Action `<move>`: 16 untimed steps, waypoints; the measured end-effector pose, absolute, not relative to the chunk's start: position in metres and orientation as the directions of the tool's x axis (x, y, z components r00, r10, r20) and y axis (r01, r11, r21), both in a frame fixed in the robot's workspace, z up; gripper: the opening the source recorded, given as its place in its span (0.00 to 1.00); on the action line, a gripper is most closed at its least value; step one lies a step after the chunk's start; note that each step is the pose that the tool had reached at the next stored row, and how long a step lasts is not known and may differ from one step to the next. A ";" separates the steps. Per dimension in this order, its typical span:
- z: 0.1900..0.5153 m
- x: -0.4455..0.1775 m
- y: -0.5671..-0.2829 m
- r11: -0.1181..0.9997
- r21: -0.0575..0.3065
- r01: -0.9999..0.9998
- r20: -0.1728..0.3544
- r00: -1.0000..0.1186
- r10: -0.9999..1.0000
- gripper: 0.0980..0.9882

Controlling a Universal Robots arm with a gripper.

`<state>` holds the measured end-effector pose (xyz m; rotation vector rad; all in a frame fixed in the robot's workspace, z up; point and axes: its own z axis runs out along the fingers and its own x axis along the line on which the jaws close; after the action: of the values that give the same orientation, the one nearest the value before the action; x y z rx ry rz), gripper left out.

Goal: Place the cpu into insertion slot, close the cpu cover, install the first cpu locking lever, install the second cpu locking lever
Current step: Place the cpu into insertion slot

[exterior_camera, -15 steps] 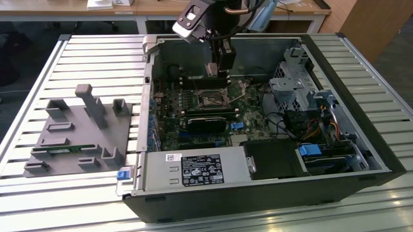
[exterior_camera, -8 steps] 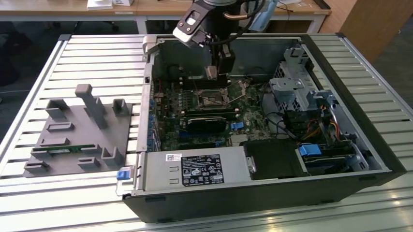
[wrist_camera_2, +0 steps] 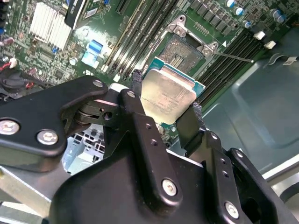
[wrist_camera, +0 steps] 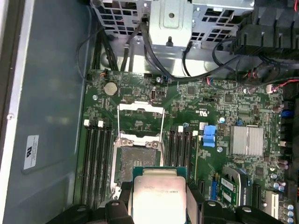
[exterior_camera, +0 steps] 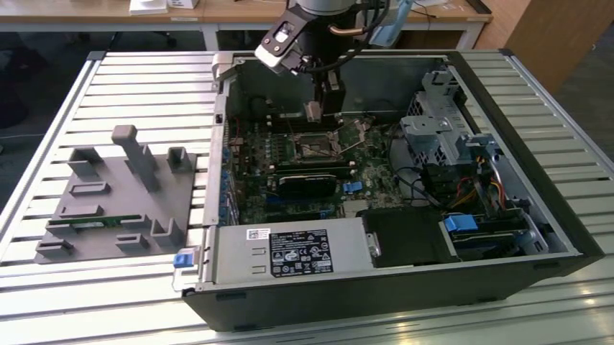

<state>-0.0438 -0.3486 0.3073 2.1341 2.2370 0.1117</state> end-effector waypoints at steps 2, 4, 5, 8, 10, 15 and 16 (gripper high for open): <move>0.304 -0.044 -0.348 0.039 0.085 0.996 0.015 -0.040 0.999 0.50; 0.300 -0.044 -0.347 0.038 0.085 0.996 0.015 -0.039 0.999 0.50; 0.298 -0.044 -0.346 0.038 0.085 0.996 0.015 -0.039 0.999 0.50; 0.295 -0.044 -0.342 0.038 0.085 0.996 0.015 -0.039 0.999 0.50; 0.293 -0.044 -0.340 0.038 0.085 0.996 0.015 -0.039 0.999 0.50; 0.288 -0.044 -0.339 0.038 0.085 0.996 0.015 -0.039 0.999 0.50; 0.287 -0.044 -0.339 0.038 0.085 0.996 0.015 -0.039 0.999 0.50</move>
<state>-0.0443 -0.3388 0.2870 2.1436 2.2277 0.1114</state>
